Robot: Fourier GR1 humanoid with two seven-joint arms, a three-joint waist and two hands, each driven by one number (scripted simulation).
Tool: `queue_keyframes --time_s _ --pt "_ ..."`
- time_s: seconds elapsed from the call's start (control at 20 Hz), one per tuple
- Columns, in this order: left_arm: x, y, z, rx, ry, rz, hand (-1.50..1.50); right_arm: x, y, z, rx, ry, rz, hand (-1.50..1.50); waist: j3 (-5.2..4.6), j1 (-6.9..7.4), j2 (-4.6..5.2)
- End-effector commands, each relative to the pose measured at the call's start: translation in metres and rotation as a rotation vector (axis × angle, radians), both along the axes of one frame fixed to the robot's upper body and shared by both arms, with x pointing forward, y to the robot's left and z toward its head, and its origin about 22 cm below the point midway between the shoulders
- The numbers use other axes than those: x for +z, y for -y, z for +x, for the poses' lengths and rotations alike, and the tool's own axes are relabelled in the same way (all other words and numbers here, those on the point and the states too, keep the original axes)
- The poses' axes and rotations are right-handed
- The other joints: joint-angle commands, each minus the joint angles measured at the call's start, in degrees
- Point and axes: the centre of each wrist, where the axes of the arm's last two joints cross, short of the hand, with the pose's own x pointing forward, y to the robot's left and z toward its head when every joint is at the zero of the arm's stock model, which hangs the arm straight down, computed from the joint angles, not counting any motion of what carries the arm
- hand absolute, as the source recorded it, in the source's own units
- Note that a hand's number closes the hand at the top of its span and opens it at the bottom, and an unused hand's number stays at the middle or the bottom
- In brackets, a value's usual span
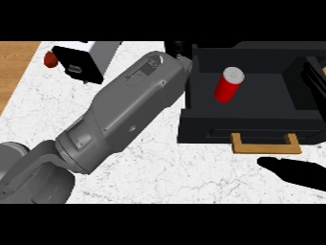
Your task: Pick up the can, place it into the drawer and close the drawer
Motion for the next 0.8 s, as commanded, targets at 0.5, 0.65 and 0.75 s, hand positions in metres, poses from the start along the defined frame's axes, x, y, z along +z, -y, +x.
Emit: queue_keyframes --time_s 0.5,0.65,0.75 --pt "0.007 -0.036 0.004 0.044 0.02 0.038 -1.5 -0.045 -0.06 0.098 -0.002 -0.035 -0.424 -1.5 -0.01 1.2 -0.44" --pt "0.004 -0.052 0.003 0.058 0.005 0.038 -1.5 -0.055 -0.039 0.13 -0.06 -0.05 -0.436 -1.5 0.03 1.92 -0.3" --pt "0.013 -0.053 0.003 0.063 0.004 0.031 -1.5 -0.07 -0.076 0.138 -0.069 -0.06 -0.462 -1.5 0.02 1.68 -0.23"
